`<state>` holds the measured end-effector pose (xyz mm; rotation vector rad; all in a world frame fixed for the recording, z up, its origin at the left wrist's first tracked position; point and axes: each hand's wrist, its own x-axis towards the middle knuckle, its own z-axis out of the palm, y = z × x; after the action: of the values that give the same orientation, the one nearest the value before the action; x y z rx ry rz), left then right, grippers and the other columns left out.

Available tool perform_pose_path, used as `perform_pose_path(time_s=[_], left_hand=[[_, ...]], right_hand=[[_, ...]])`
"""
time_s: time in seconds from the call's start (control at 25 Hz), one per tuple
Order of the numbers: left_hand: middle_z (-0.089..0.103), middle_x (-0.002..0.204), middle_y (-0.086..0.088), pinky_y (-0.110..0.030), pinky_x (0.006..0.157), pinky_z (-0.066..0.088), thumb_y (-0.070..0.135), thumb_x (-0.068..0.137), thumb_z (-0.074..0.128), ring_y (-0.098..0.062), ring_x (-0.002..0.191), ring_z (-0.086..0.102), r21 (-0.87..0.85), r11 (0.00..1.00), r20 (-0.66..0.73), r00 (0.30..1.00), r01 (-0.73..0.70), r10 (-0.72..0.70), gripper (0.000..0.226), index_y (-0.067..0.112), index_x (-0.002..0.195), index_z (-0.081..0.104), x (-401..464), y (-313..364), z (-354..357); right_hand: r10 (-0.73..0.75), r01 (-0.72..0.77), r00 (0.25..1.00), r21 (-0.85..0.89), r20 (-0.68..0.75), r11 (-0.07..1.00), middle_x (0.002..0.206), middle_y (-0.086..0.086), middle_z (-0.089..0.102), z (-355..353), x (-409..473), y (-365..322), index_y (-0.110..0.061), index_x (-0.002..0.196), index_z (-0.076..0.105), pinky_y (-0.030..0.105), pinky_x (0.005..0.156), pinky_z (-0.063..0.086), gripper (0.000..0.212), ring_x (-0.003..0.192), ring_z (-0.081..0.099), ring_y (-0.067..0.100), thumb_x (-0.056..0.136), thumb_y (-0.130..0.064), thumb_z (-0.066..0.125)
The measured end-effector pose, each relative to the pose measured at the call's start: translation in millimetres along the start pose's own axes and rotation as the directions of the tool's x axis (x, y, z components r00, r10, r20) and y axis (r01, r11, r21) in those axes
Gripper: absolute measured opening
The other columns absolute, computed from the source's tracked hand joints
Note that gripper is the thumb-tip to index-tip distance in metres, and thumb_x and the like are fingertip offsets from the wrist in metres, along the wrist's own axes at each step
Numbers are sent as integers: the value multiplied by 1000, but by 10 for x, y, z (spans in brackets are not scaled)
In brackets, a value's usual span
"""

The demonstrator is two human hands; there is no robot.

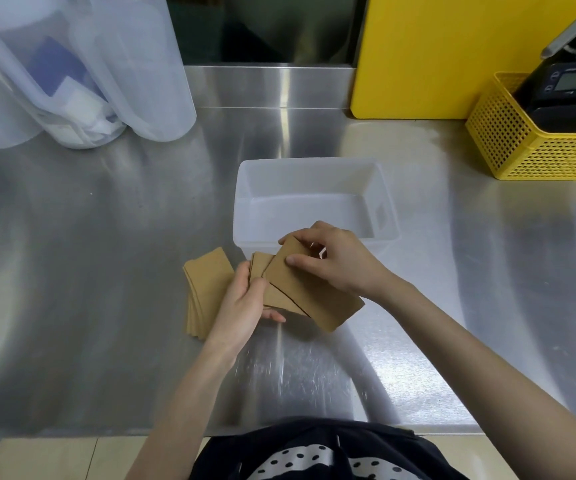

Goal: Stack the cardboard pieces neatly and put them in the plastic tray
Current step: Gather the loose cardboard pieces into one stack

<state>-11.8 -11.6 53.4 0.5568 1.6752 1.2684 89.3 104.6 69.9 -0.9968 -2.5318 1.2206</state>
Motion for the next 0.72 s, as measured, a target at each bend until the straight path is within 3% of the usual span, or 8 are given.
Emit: perform_pose_path(time_s=[0.16,0.36,0.56,0.72], left_hand=[[55,91,0,-17,52,54,9,90,38,-4,64,61,52,998,86,996,-43,39,19,17,106,43,15,-34,38],[58,92,4,-28,67,56,16,90,44,-1,54,62,105,992,95,993,-74,64,14,25,101,43,57,-93,41],[56,93,7,-15,53,54,10,90,43,-6,69,61,30,994,41,994,-105,104,21,31,90,44,54,-109,16],[55,101,6,-10,49,50,11,90,43,-15,86,60,21,993,-11,993,-119,119,20,30,90,44,64,-119,-46]], right_hand=[[-28,33,998,-87,52,996,93,-1,46,29,31,-11,-25,117,59,4,65,32,34,77,46,10,84,-30,59],[-59,68,995,-114,77,991,98,2,47,73,45,-48,-24,118,58,17,65,30,35,83,45,12,83,-32,59],[-27,28,999,-35,28,999,101,0,47,35,-44,33,-22,116,58,13,73,33,32,92,49,12,86,-33,56],[81,-80,997,81,-13,993,110,1,50,-46,-224,253,-24,119,52,18,83,37,41,98,52,12,81,-34,62]])
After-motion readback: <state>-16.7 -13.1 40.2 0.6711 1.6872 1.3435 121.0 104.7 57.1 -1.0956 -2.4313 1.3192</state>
